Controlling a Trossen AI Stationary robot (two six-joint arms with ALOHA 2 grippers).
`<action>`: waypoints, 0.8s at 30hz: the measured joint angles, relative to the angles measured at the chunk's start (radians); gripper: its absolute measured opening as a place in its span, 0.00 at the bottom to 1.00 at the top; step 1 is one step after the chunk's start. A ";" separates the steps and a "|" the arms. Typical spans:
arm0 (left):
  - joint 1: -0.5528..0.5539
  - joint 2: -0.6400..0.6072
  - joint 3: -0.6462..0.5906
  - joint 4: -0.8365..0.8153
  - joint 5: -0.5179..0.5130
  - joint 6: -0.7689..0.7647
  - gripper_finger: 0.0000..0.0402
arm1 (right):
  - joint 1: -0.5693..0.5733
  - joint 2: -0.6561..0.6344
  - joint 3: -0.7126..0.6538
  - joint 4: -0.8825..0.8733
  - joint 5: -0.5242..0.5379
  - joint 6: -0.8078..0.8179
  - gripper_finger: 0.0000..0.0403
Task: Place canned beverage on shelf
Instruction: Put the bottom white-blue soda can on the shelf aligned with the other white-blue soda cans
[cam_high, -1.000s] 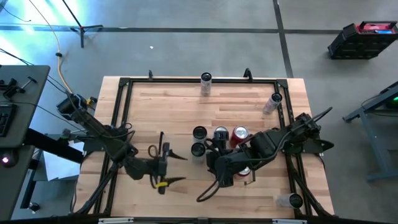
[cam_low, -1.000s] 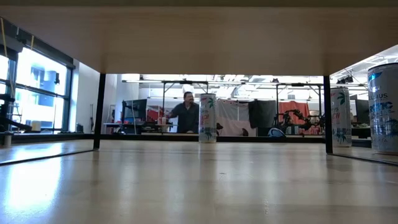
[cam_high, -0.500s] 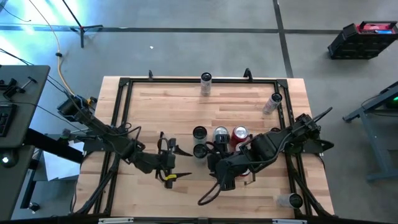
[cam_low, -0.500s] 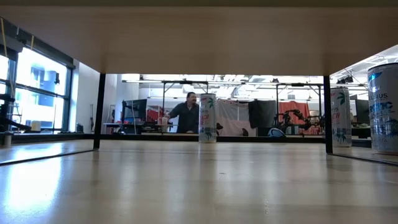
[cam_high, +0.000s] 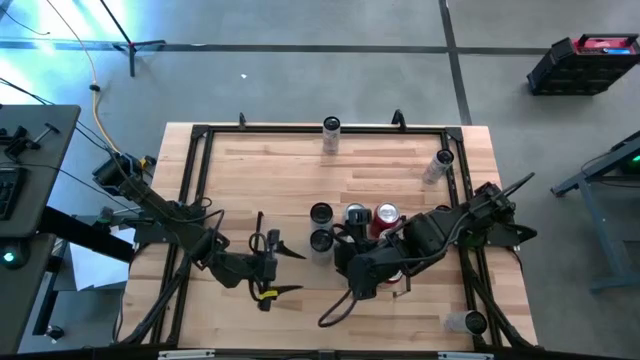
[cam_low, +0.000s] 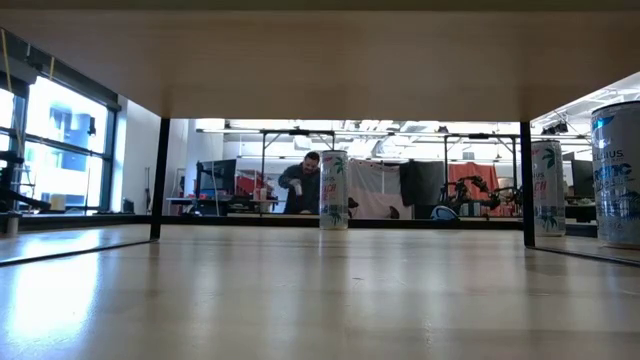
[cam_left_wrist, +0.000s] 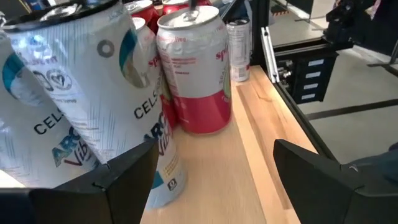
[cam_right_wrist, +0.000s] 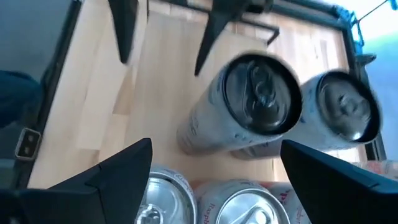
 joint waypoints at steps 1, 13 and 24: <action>0.000 0.000 0.000 -0.007 -0.002 -0.003 0.77 | 0.005 0.000 0.010 0.006 0.009 -0.003 0.85; 0.002 0.000 0.000 -0.025 -0.002 -0.045 0.77 | 0.016 0.000 -0.003 0.200 0.000 -0.139 0.85; 0.001 0.000 0.000 -0.027 -0.002 -0.053 0.77 | -0.037 0.000 -0.043 0.200 -0.058 -0.097 0.85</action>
